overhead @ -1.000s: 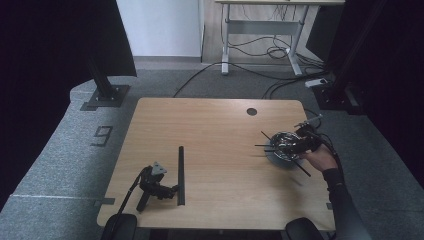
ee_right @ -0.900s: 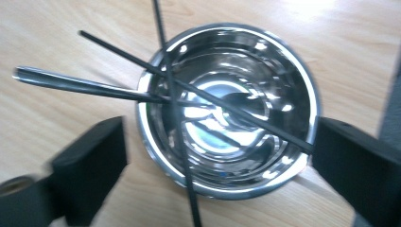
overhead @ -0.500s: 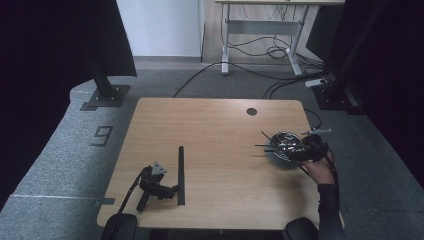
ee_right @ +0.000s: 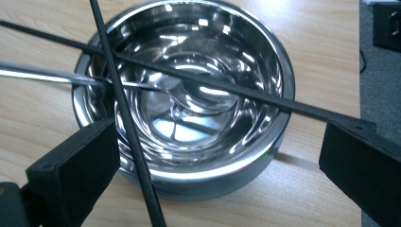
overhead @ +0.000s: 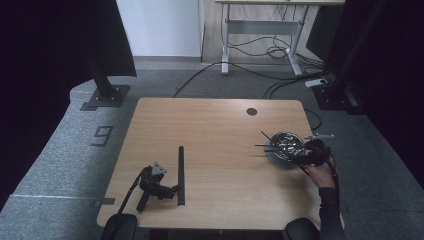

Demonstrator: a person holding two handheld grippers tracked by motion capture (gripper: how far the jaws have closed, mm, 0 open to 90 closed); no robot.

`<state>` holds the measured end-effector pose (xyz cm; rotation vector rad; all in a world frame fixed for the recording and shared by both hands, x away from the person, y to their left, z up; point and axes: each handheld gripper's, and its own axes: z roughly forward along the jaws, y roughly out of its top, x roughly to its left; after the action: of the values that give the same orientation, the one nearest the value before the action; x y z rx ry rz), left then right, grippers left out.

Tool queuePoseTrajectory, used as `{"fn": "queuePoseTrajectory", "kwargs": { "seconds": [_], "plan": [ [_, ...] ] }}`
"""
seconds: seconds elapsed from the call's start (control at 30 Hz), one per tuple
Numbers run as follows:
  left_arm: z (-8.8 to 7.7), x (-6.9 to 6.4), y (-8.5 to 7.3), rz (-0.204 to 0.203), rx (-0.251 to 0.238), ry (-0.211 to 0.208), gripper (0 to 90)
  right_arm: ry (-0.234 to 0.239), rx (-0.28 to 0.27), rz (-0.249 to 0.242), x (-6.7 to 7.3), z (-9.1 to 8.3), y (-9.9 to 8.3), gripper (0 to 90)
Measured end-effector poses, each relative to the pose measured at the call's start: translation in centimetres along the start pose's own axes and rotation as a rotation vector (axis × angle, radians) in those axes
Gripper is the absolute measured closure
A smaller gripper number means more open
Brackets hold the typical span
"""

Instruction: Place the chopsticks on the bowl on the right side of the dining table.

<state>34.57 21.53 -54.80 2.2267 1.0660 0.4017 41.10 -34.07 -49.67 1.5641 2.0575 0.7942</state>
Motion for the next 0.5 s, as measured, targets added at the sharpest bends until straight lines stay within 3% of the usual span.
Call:
{"fn": "queuePoseTrajectory", "kwargs": {
  "seconds": [0.17, 0.5],
  "plan": [
    [0.0, 0.0, 0.0, 0.000, 0.000, 0.000, 0.0, 0.005, 0.028, 0.000, -0.5, 0.3, -0.4, 0.0],
    [0.0, 0.0, 0.0, 0.000, 0.000, 0.000, 0.0, -0.020, 0.023, 0.025, -1.6, 0.1, -0.6, 0.2]
  ]
}}
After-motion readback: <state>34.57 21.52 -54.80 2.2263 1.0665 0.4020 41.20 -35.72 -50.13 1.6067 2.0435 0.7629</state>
